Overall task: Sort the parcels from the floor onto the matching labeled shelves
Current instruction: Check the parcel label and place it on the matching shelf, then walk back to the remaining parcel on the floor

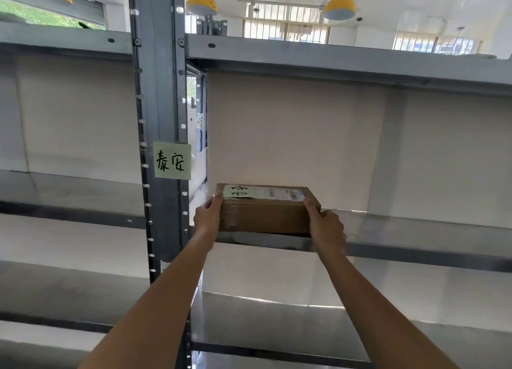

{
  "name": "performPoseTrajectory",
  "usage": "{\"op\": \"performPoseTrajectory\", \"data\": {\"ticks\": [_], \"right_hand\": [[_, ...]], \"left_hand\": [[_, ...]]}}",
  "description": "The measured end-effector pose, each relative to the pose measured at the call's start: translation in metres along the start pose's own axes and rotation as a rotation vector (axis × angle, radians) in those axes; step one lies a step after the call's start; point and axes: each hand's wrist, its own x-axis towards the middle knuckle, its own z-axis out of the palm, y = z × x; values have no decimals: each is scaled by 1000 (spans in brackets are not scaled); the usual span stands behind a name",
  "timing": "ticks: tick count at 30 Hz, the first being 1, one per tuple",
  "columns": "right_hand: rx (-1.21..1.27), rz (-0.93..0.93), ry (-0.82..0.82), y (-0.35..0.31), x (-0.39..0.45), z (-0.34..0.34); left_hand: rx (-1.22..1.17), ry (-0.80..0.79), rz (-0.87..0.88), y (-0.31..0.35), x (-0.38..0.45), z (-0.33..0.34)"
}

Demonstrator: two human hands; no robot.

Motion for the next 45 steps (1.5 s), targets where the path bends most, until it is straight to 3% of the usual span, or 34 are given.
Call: {"op": "performPoseTrajectory", "data": {"ticks": [9, 18, 24, 30, 34, 37, 45], "right_hand": [[-60, 12, 28, -4, 6, 10], [-73, 28, -60, -6, 20, 7], [-150, -59, 42, -5, 9, -13], [-501, -403, 128, 3, -18, -53], [-779, -532, 278, 25, -37, -95], [-849, -456, 286, 48, -53, -142], [-1003, -217, 501, 115, -105, -293]], "left_hand": [[112, 42, 43, 3, 31, 11], [262, 33, 43, 23, 33, 6], [493, 217, 596, 36, -1, 8], [849, -117, 964, 31, -44, 42], [1012, -266, 1124, 21, -78, 92], [956, -375, 1169, 15, -116, 136], [779, -645, 1268, 5, -250, 234]]}}
